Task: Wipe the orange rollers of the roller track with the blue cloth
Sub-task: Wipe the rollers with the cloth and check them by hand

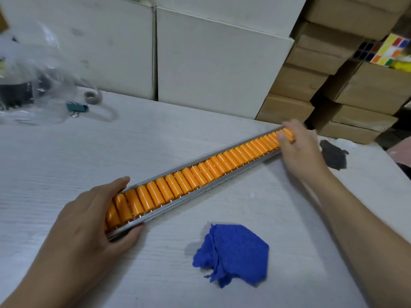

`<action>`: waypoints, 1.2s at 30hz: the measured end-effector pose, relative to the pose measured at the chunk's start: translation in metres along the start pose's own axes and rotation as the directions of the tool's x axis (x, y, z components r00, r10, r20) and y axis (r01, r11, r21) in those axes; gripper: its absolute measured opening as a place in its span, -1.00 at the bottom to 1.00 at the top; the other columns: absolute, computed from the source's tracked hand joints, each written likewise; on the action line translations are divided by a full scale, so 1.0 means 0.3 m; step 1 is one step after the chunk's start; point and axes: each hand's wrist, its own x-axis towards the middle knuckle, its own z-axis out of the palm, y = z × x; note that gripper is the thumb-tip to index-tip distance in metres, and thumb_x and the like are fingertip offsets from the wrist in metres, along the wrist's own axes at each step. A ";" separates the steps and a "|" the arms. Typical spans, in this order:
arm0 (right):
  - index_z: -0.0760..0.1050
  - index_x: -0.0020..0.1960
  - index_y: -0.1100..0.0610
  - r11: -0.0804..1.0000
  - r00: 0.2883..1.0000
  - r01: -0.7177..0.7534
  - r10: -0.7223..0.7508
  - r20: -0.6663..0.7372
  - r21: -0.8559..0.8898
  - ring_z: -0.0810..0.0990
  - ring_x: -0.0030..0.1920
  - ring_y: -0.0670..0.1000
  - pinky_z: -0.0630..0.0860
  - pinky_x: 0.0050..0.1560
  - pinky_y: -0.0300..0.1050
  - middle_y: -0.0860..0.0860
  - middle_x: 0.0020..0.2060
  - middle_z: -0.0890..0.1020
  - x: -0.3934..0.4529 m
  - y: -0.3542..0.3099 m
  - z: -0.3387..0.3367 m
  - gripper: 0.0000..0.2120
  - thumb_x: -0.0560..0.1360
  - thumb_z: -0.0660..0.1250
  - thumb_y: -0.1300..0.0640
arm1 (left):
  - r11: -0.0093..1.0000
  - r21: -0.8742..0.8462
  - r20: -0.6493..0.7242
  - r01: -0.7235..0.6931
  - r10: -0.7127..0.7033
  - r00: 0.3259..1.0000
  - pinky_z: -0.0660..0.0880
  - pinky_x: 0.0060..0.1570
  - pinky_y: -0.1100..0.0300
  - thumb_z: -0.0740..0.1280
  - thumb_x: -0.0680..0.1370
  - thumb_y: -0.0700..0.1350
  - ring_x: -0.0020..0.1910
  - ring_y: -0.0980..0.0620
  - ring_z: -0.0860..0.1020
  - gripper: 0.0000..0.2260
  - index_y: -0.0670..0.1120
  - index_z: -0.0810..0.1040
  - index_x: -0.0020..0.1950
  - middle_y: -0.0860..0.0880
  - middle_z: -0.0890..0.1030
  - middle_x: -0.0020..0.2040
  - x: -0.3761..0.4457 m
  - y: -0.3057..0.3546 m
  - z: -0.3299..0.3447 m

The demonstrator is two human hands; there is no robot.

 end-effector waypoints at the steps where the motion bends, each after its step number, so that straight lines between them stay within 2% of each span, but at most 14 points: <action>1: 0.37 0.37 -0.09 0.995 0.994 0.061 -0.067 0.085 0.076 0.24 0.43 -0.08 0.22 0.35 -0.06 -0.11 0.42 0.33 -0.100 -0.063 -0.027 -0.64 0.60 0.13 -0.09 | 1.000 -0.002 -0.002 -0.001 0.001 1.000 0.47 -0.03 -0.06 0.31 0.23 0.24 0.04 0.04 0.46 -0.31 0.05 0.38 0.33 0.05 0.55 0.10 0.000 0.000 0.000; 3: 0.39 0.33 -0.22 0.967 0.927 0.127 -0.194 0.320 0.220 0.24 0.36 -0.33 0.25 0.26 -0.27 -0.36 0.38 0.31 -0.325 -0.177 -0.081 -0.65 0.56 0.18 -0.15 | 1.000 -0.004 -0.002 -0.004 0.004 1.000 0.48 -0.04 -0.08 0.31 0.23 0.24 0.03 -0.01 0.50 -0.31 0.05 0.38 0.33 0.02 0.57 0.10 0.001 0.000 0.001; 5: 0.37 0.33 -0.26 0.937 0.784 0.266 -0.347 0.514 0.227 0.13 0.37 -0.42 0.09 0.32 -0.42 -0.49 0.35 0.21 -0.492 -0.235 -0.103 -0.56 0.48 0.13 -0.30 | 1.000 0.001 0.001 -0.006 0.006 1.000 0.48 -0.06 -0.08 0.30 0.23 0.24 0.01 -0.07 0.53 -0.32 0.03 0.39 0.32 -0.02 0.59 0.09 -0.001 0.003 0.004; 7: 0.31 0.39 -0.25 0.905 0.685 0.356 -0.422 0.594 0.232 -0.02 0.41 -0.42 -0.09 0.36 -0.47 -0.47 0.39 0.10 -0.603 -0.244 -0.076 -0.42 0.42 0.06 -0.41 | 1.000 0.005 -0.012 -0.008 0.009 1.000 0.47 -0.08 -0.06 0.31 0.22 0.22 0.00 -0.06 0.53 -0.32 0.01 0.41 0.30 -0.04 0.59 0.07 -0.001 0.003 0.006; 9: 0.28 0.40 -0.19 0.834 0.654 0.544 -0.491 0.576 0.093 0.05 0.44 -0.35 -0.04 0.41 -0.39 -0.32 0.45 0.19 -0.664 -0.227 -0.028 -0.42 0.47 0.00 -0.42 | 1.000 0.002 -0.015 -0.007 0.007 1.000 0.47 -0.08 -0.05 0.32 0.21 0.21 0.00 -0.05 0.52 -0.33 0.00 0.42 0.29 -0.04 0.60 0.07 0.001 0.000 0.010; 12: 0.36 0.31 -0.12 0.813 0.705 0.577 -0.542 0.456 0.074 0.34 0.38 -0.18 0.19 0.39 -0.24 -0.14 0.34 0.47 -0.676 -0.205 0.018 -0.62 0.55 0.11 -0.24 | 1.000 0.005 -0.001 -0.002 0.002 1.000 0.46 -0.09 -0.06 0.31 0.21 0.22 -0.01 -0.12 0.55 -0.32 0.00 0.42 0.30 -0.06 0.60 0.07 0.003 -0.001 0.010; 15: 0.46 0.22 -0.10 0.808 0.762 0.567 -0.588 0.272 0.160 0.48 0.24 -0.24 0.35 0.26 -0.35 -0.17 0.20 0.59 -0.650 -0.178 0.025 -0.66 0.45 0.30 0.00 | 1.000 -0.007 -0.006 -0.002 0.002 1.000 0.46 -0.09 -0.05 0.30 0.21 0.23 -0.01 -0.12 0.55 -0.32 0.03 0.41 0.30 -0.05 0.59 0.07 0.004 0.002 0.006; 17: 0.55 0.11 -0.13 0.879 0.889 0.338 -0.415 0.192 0.336 0.57 0.03 -0.31 0.42 0.06 -0.45 -0.30 0.04 0.63 -0.594 -0.198 -0.010 -0.72 0.42 0.32 0.08 | 1.000 -0.010 -0.009 -0.008 0.008 1.000 0.46 -0.09 -0.07 0.30 0.20 0.23 -0.01 -0.13 0.55 -0.33 0.06 0.41 0.29 -0.05 0.60 0.07 0.007 -0.001 0.008; 19: 0.58 -0.02 -0.13 0.842 0.985 0.115 -0.167 0.052 0.527 0.59 -0.16 -0.26 0.45 -0.14 -0.43 -0.28 -0.14 0.65 -0.481 -0.200 -0.047 -0.78 0.46 0.34 0.18 | 1.000 -0.001 -0.011 -0.030 0.029 1.000 0.48 -0.11 -0.08 0.30 0.20 0.23 -0.02 -0.15 0.58 -0.31 0.01 0.42 0.29 -0.07 0.61 0.07 0.011 -0.008 0.010; 21: 0.54 -0.02 -0.12 0.836 0.985 0.081 0.017 -0.174 0.542 0.53 -0.25 -0.17 0.44 -0.23 -0.33 -0.12 -0.25 0.62 -0.321 -0.166 -0.072 -0.79 0.54 0.31 0.20 | 0.999 -0.002 -0.013 -0.035 0.035 0.999 0.48 -0.11 -0.06 0.31 0.20 0.23 -0.01 -0.10 0.57 -0.31 -0.01 0.42 0.29 -0.06 0.61 0.07 0.015 -0.016 0.010; 24: 0.54 0.11 0.04 0.880 0.911 0.053 0.151 -0.385 0.471 0.43 -0.28 -0.20 0.35 -0.24 -0.37 -0.12 -0.27 0.52 -0.071 -0.079 -0.069 -0.84 0.57 0.24 0.13 | 0.998 -0.005 -0.006 -0.059 0.059 0.998 0.45 -0.13 0.03 0.31 0.21 0.22 -0.01 0.05 0.48 -0.32 -0.04 0.44 0.28 -0.07 0.62 0.05 0.018 -0.020 0.011; 28: 0.45 0.28 0.11 0.930 0.875 -0.101 0.253 -0.413 0.355 0.49 0.00 -0.06 0.37 -0.04 -0.22 -0.01 0.02 0.56 0.175 0.056 -0.014 -0.73 0.61 0.16 0.13 | 0.999 -0.024 -0.048 -0.037 0.036 0.998 0.46 -0.11 0.02 0.32 0.19 0.22 0.00 0.08 0.45 -0.34 0.02 0.42 0.26 0.01 0.59 0.03 0.013 -0.018 0.018; 32: 0.47 0.17 0.17 0.941 0.909 -0.293 0.330 -0.256 0.172 0.52 -0.02 0.11 0.35 -0.08 -0.08 0.13 -0.04 0.55 0.270 0.153 0.058 -0.79 0.61 0.15 0.14 | 0.998 -0.066 -0.078 0.021 -0.026 0.997 0.47 -0.09 0.00 0.33 0.15 0.22 -0.01 0.11 0.45 -0.32 0.05 0.42 0.24 0.05 0.56 0.01 0.006 -0.006 0.012; 36: 0.49 0.06 0.15 0.953 0.930 -0.287 0.301 -0.210 0.093 0.53 -0.11 0.12 0.41 -0.13 -0.02 0.13 -0.14 0.56 0.249 0.169 0.086 -0.81 0.60 0.15 0.09 | 0.997 -0.067 -0.061 0.031 -0.035 0.998 0.43 -0.04 0.02 0.32 0.15 0.20 -0.01 0.04 0.47 -0.32 0.12 0.39 0.27 0.07 0.52 -0.01 -0.004 -0.011 -0.001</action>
